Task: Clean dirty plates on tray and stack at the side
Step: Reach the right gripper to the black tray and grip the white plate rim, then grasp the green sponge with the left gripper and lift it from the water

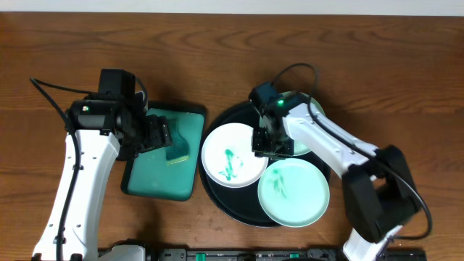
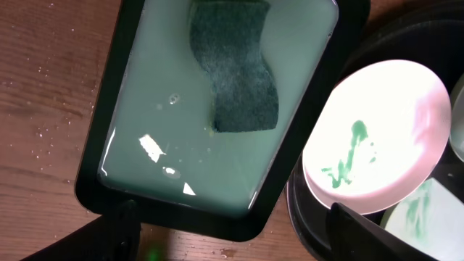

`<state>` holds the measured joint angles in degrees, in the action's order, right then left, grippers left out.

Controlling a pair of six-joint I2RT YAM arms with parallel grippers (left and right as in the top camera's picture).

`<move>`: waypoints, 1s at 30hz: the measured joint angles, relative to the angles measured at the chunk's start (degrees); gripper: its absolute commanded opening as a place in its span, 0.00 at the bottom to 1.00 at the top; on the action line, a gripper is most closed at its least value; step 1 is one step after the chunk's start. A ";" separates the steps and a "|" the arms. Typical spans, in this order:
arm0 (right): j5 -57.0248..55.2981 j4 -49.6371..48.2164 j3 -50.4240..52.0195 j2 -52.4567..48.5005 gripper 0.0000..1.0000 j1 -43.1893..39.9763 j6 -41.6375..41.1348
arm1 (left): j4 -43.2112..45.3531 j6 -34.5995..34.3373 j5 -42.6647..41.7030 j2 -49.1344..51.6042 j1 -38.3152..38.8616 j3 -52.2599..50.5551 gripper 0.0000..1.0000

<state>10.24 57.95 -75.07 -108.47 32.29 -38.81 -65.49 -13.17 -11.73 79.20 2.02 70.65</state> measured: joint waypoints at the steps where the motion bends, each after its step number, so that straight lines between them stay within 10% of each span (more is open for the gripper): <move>1: -0.09 -0.22 0.00 -0.85 0.35 0.11 -0.44 | 0.00 0.00 0.00 0.00 0.00 0.00 0.82; 9: -1.05 -4.72 0.00 -3.82 0.34 0.13 -1.33 | 0.02 -0.09 0.00 0.00 0.00 0.00 0.82; 16: -2.62 -5.53 -0.35 -6.23 0.01 -0.17 -0.28 | 0.07 -0.11 0.00 0.00 0.00 0.00 0.82; 25: -3.17 -5.16 -0.52 -5.90 0.01 -0.28 1.84 | 0.72 -0.13 0.00 0.00 0.00 0.00 0.83; 30: -3.23 -5.18 -0.52 -5.90 0.01 -0.26 2.47 | 0.98 -0.55 0.04 0.00 0.00 0.00 0.45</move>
<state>7.01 52.77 -75.59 -114.37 32.03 -36.34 -64.51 -13.72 -11.68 79.20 2.02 70.65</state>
